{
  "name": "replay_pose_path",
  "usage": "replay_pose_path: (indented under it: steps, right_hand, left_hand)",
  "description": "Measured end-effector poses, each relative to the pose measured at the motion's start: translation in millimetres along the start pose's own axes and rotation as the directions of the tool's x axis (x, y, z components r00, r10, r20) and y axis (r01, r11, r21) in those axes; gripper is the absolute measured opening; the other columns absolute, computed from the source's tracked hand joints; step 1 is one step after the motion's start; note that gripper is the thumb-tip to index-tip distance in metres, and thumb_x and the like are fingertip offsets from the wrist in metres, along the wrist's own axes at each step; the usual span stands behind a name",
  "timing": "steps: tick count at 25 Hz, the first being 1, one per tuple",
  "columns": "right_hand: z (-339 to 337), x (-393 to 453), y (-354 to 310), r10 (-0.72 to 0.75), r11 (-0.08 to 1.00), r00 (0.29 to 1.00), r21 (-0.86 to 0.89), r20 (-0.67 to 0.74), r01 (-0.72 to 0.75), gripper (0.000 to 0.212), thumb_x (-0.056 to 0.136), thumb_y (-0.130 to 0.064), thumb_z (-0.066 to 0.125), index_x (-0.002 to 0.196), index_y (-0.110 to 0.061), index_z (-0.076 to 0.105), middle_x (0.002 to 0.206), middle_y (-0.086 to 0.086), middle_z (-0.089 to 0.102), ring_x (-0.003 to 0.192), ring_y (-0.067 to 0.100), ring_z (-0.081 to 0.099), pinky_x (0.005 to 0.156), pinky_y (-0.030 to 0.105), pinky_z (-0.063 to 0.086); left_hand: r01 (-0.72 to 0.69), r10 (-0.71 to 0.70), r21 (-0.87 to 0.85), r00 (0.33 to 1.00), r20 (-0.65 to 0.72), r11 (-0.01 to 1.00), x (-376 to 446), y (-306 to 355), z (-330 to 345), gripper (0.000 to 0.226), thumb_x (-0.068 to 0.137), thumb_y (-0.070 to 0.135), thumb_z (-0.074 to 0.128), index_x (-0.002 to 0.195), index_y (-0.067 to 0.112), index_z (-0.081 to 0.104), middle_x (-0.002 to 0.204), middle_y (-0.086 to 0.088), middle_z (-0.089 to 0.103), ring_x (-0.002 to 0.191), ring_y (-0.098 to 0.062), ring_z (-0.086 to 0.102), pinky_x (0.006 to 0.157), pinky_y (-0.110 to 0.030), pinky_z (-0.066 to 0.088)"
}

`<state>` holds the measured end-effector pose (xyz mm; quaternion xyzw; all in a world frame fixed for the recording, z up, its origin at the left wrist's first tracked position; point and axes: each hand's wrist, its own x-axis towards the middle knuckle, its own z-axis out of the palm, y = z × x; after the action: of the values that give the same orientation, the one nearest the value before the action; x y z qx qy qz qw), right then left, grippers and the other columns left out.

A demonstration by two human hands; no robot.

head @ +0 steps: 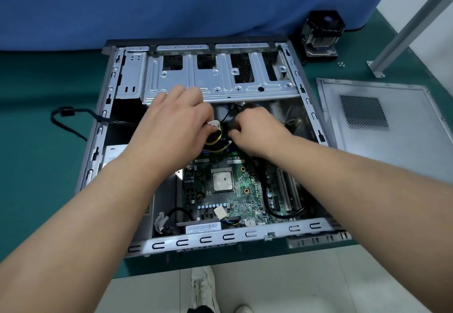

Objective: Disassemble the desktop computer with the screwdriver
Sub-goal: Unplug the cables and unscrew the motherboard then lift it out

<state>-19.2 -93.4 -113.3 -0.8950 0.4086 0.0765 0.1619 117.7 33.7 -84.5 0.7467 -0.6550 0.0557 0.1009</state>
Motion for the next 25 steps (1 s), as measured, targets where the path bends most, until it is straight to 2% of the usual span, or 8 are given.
replay_pose_path:
  steps: [2, 3, 4, 6, 8, 13, 17, 25]
  right_hand:
    - [1, 12, -3, 0.055, 0.998, 0.998, 0.026, 0.01, -0.055, 0.019, 0.093, -0.02, 0.06, 0.077, -0.01, 0.058, 0.076, 0.006, 0.052, 0.093, 0.035, 0.062, 0.072, 0.031, 0.043]
    - [5, 16, -4, 0.068, 0.996, 0.998, 0.049, 0.004, -0.068, 0.01, 0.093, -0.017, 0.061, 0.086, -0.01, 0.06, 0.083, 0.008, 0.054, 0.1, 0.035, 0.063, 0.075, 0.031, 0.045]
    - [10, 20, -2, 0.074, 0.993, 0.997, 0.095, -0.016, -0.072, 0.008, 0.093, -0.015, 0.061, 0.1, -0.012, 0.065, 0.097, 0.011, 0.058, 0.109, 0.035, 0.061, 0.082, 0.032, 0.049]
    - [22, 23, 5, 0.075, 0.973, 0.995, 0.223, -0.073, -0.057, 0.029, 0.092, -0.011, 0.063, 0.12, -0.02, 0.066, 0.131, 0.012, 0.053, 0.125, 0.033, 0.052, 0.101, 0.036, 0.048]
    - [32, 23, 10, 0.058, 0.959, 0.989, 0.282, -0.134, -0.018, 0.033, 0.093, -0.011, 0.064, 0.122, -0.024, 0.067, 0.141, 0.008, 0.047, 0.13, 0.032, 0.047, 0.109, 0.038, 0.045]
    - [43, 31, 15, 0.074, 0.951, 0.99, 0.306, -0.119, -0.035, 0.023, 0.095, -0.028, 0.066, 0.115, -0.036, 0.073, 0.13, 0.011, 0.062, 0.122, 0.033, 0.055, 0.103, 0.034, 0.049]
    - [44, 31, 16, 0.104, 0.946, 0.984, 0.321, -0.144, -0.053, 0.018, 0.096, -0.033, 0.066, 0.111, -0.04, 0.073, 0.134, 0.012, 0.046, 0.124, 0.036, 0.049, 0.106, 0.033, 0.046]
    - [44, 29, 14, 0.132, 0.939, 0.975, 0.337, -0.176, -0.067, 0.015, 0.094, -0.031, 0.068, 0.105, -0.04, 0.073, 0.132, 0.004, 0.038, 0.127, 0.032, 0.042, 0.108, 0.033, 0.043]
  left_hand:
    - [0.036, -0.036, -0.021, 0.999, -0.011, 0.999, 0, -1, 0, 0.021, 0.098, 0.034, 0.061, 0.103, 0.015, 0.069, 0.111, -0.002, 0.052, 0.109, -0.029, 0.044, 0.095, -0.045, 0.038]
    - [0.047, -0.047, -0.043, 0.999, -0.012, 0.998, -1, -1, 0, 0.019, 0.098, 0.031, 0.061, 0.103, 0.014, 0.068, 0.117, -0.003, 0.051, 0.113, -0.03, 0.042, 0.098, -0.046, 0.037]
    - [0.056, -0.057, -0.07, 0.998, -0.013, 0.996, -1, -1, 1, 0.017, 0.098, 0.028, 0.062, 0.104, 0.014, 0.068, 0.122, -0.004, 0.05, 0.117, -0.03, 0.041, 0.1, -0.047, 0.036]
    - [0.076, -0.078, -0.117, 0.997, -0.02, 0.99, -1, -2, 1, 0.013, 0.099, 0.024, 0.061, 0.104, 0.013, 0.068, 0.131, -0.004, 0.05, 0.124, -0.031, 0.038, 0.103, -0.047, 0.032]
    - [0.091, -0.095, -0.148, 0.995, -0.022, 0.985, 0, -2, 3, 0.012, 0.1, 0.022, 0.061, 0.104, 0.014, 0.068, 0.136, -0.001, 0.05, 0.13, -0.029, 0.039, 0.106, -0.045, 0.028]
    - [0.147, -0.156, -0.233, 0.988, -0.02, 0.961, 2, -3, 3, 0.012, 0.102, 0.022, 0.06, 0.103, 0.014, 0.068, 0.134, 0.007, 0.056, 0.129, -0.021, 0.046, 0.113, -0.038, 0.021]
    - [0.15, -0.155, -0.266, 0.988, 0.0, 0.952, 4, -5, 0, 0.015, 0.103, 0.022, 0.059, 0.102, 0.01, 0.068, 0.131, 0.005, 0.058, 0.124, -0.024, 0.051, 0.113, -0.05, 0.036]
    - [0.122, -0.136, -0.293, 0.99, -0.027, 0.948, 4, -9, 0, 0.014, 0.102, 0.021, 0.06, 0.101, 0.01, 0.068, 0.126, 0.006, 0.061, 0.116, -0.02, 0.055, 0.106, -0.051, 0.043]
